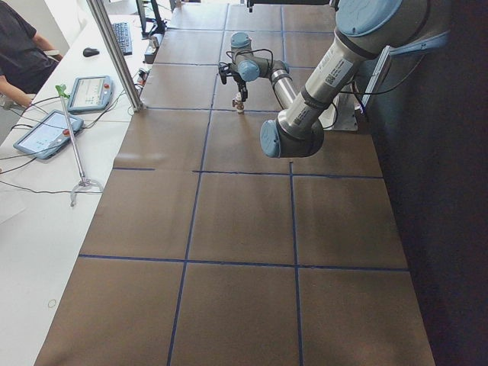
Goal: Assemble PPR valve and pipe with both arms
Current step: 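Carry the valve to the table centre and stand it upright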
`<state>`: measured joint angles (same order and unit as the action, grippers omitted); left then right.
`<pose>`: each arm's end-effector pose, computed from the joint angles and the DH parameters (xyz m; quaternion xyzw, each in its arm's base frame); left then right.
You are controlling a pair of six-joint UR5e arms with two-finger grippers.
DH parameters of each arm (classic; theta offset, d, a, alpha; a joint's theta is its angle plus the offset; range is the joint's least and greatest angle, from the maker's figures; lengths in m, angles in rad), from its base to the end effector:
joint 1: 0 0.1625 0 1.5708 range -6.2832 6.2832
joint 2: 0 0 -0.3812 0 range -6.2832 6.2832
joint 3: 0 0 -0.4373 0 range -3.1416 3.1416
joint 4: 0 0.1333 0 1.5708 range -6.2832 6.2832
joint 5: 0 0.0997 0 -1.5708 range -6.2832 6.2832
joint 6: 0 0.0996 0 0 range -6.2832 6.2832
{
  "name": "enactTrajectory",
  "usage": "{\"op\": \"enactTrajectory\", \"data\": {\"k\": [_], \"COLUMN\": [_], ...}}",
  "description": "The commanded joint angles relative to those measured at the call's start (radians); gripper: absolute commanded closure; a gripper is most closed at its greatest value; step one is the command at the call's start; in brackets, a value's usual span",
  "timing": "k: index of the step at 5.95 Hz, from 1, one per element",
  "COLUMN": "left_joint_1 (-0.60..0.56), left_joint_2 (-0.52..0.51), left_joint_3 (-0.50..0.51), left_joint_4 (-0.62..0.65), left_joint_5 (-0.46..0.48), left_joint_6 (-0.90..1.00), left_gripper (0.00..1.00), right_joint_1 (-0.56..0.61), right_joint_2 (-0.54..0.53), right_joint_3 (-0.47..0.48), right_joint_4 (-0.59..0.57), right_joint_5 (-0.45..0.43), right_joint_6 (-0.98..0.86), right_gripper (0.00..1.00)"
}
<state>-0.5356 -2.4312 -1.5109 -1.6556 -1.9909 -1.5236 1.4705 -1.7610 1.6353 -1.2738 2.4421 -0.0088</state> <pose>0.5779 -0.4507 0.0776 -0.0601 0.4554 -0.1270 0.8791 0.0096 -0.4743 0.6378 0.0582 -0.4236 -0.0853 0.9000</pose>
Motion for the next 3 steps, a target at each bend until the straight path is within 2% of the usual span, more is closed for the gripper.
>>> {"op": "enactTrajectory", "data": {"k": [1,2,3], "left_joint_1": [-0.001,-0.004,-0.006], "left_joint_2": [0.011,0.014,0.044], "left_joint_3": [-0.049,-0.073,-0.118], "left_joint_4": [-0.003,-0.001,-0.003], "left_joint_5": [-0.012,-0.012,-0.014], "left_joint_6": [-0.009,-0.038,-0.038], "left_gripper": [0.09,0.07,0.07], "right_joint_1": [-0.034,-0.067,-0.138], "right_joint_2": [-0.003,-0.006,-0.006], "right_joint_3": [0.003,0.005,0.006], "right_joint_4": [0.080,0.161,0.274], "right_joint_5": [0.000,-0.002,-0.015], "right_joint_6": [0.004,0.132,0.368], "right_gripper": [0.00,0.00,0.00]}}
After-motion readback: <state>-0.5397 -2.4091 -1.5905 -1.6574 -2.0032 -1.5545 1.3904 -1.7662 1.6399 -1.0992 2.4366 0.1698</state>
